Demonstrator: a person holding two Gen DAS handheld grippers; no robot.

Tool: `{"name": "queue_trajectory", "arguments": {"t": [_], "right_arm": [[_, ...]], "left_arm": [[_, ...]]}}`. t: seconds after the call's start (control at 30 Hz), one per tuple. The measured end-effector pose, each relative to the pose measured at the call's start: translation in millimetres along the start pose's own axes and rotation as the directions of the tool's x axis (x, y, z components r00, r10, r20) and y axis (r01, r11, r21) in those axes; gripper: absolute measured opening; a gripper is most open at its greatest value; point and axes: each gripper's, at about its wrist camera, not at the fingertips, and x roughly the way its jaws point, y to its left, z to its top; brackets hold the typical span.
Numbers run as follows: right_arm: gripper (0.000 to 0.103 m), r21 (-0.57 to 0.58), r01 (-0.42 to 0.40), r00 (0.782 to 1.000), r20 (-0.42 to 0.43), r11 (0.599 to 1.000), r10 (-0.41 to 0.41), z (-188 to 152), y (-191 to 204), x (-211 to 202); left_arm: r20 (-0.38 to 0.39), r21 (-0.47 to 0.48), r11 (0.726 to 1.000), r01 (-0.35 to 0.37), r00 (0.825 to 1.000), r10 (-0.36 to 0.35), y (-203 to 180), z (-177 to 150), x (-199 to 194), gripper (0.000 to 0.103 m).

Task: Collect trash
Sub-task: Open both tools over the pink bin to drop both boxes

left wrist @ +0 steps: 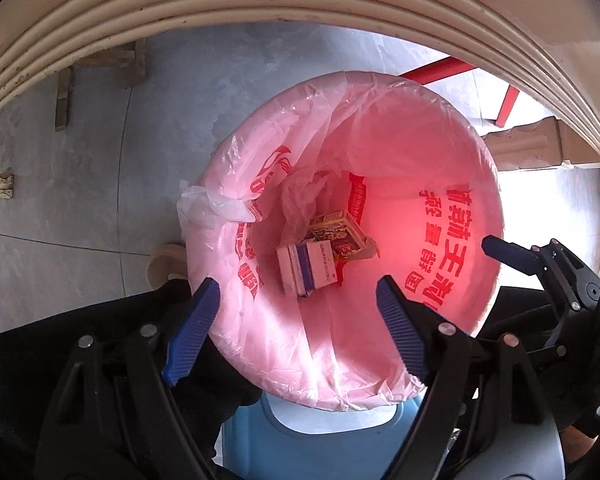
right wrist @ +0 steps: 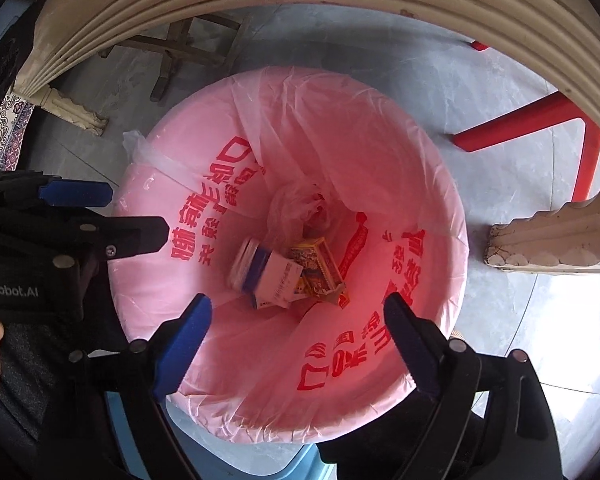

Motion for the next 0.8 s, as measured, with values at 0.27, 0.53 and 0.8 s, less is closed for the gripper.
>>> {"name": "queue_trajectory", "arguments": {"t": [0.27, 0.53, 0.8], "right_arm": [[0.086, 0.005, -0.005, 1.0, 0.006, 1.0, 0.005, 0.6, -1.5, -2.2], [0.086, 0.013, 0.003, 1.0, 0.026, 1.0, -0.003, -2.2, -0.9, -11.6], [0.086, 0.015, -0.005, 0.997, 0.077, 1.0, 0.004, -9.0, 3.3, -35.5]], "left_arm": [[0.002, 0.016, 1.0, -0.013, 1.0, 0.013, -2.4, 0.0, 1.6, 0.079], [0.037, 0.047, 0.997, -0.062, 0.998, 0.06, -7.1, -2.9, -5.4, 0.079], [0.105, 0.084, 0.989, -0.118, 0.989, 0.109, -12.1, -13.1, -25.2, 0.079]]}}
